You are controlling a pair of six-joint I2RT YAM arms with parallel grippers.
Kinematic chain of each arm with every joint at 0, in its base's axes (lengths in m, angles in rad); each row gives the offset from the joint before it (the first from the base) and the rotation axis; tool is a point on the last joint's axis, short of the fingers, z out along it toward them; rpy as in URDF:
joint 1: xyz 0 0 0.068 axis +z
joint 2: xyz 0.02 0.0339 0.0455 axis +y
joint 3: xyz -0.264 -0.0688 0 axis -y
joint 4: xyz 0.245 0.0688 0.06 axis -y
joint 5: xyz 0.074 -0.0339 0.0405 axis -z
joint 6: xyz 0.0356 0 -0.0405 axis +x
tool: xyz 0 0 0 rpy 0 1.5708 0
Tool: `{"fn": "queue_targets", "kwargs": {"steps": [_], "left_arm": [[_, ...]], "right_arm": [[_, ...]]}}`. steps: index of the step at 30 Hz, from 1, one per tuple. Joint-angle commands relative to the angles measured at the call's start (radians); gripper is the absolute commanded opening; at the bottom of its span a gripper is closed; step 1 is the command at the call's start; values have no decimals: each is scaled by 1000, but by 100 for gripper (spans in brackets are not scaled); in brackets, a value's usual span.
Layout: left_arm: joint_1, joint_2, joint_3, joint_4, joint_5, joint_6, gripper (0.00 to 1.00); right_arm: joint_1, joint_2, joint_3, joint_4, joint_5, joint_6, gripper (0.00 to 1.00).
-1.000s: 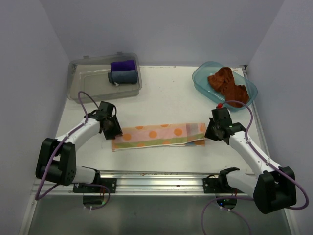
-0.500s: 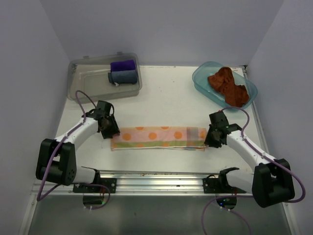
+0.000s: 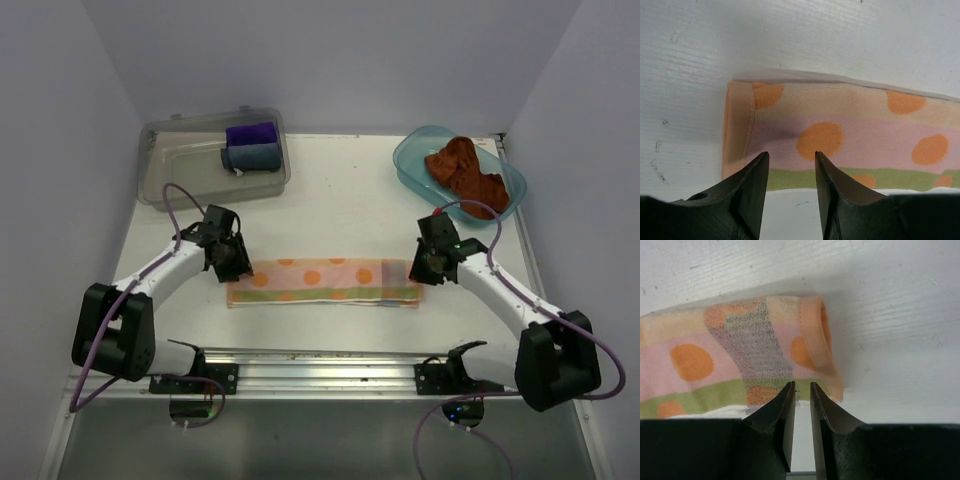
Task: Roll the towels
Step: Fold the towel
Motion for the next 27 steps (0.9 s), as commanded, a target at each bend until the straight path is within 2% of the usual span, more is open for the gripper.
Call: {"fn": "queue_targets", "kwargs": {"steps": [1,6,13,18,19,23,27], "left_arm": [[0,33,7,44,-4,2,45],[7,59,-4,63,-19,10,45],[68,92,-41,91,19,24,45],[76,104,-22,80,22,31,45],[76,102,-16,79,22,31,45],[76,81,-1,56,16,34,45],[76,55,10,37,4,33,45]], "right_arm": [[3,93,95,75,10,-16,22],[-20,244,159,128,0,-40,23],[-105,440,143,193,-45,-86,20],[-105,304,106,173,-69,-80,23],[-105,228,104,150,-51,-80,29],[-108,115,92,95,4,-101,47],[-115,120,23,84,9,-117,50]]}}
